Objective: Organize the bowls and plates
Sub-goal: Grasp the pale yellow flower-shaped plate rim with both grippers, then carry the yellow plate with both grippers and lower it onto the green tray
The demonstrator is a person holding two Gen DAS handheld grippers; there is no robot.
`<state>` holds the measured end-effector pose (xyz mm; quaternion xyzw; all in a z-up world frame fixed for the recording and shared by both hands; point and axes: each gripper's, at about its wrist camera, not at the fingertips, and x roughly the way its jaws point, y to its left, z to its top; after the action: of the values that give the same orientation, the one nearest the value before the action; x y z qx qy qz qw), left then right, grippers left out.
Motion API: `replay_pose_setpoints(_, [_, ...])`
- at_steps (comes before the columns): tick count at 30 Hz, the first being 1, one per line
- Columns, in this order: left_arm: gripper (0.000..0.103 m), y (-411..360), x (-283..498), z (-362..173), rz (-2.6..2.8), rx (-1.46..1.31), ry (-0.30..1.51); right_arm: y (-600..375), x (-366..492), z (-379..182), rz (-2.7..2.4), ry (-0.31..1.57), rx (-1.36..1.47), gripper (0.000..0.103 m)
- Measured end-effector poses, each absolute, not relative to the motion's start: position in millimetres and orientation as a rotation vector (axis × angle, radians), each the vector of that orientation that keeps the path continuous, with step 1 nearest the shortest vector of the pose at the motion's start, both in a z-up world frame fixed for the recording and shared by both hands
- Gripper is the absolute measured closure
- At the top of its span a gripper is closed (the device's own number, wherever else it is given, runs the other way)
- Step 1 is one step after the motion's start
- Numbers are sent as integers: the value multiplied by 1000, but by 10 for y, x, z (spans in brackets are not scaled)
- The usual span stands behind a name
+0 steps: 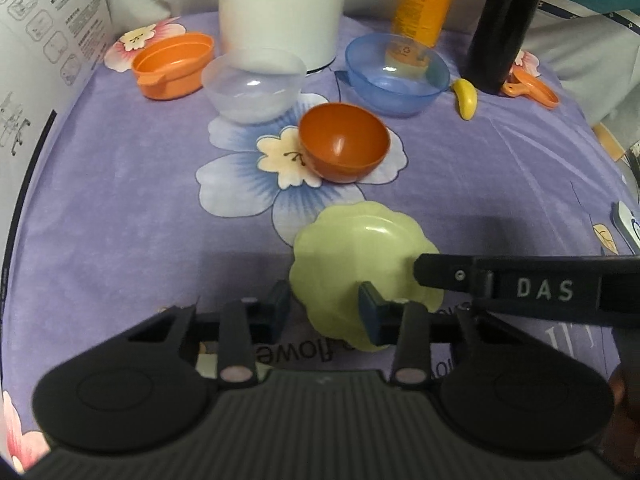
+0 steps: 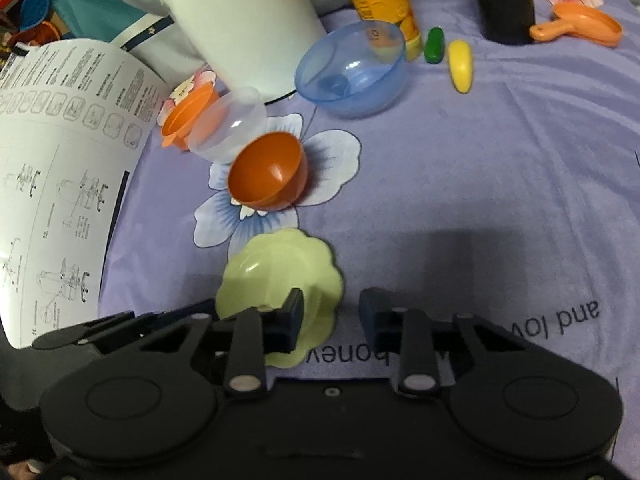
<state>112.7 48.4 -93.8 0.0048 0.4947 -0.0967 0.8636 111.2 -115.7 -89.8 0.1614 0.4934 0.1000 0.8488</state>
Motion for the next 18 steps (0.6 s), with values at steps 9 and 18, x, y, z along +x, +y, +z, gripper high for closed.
replay_pose_setpoints(9, [59, 483, 1118, -953, -199, 34, 1017, -1152, 1126, -931, 259, 1022, 323, 79])
replay_pose_setpoints(18, [65, 427, 1160, -948, -183, 37, 1009, -1054, 1173, -919, 245, 988, 277, 78])
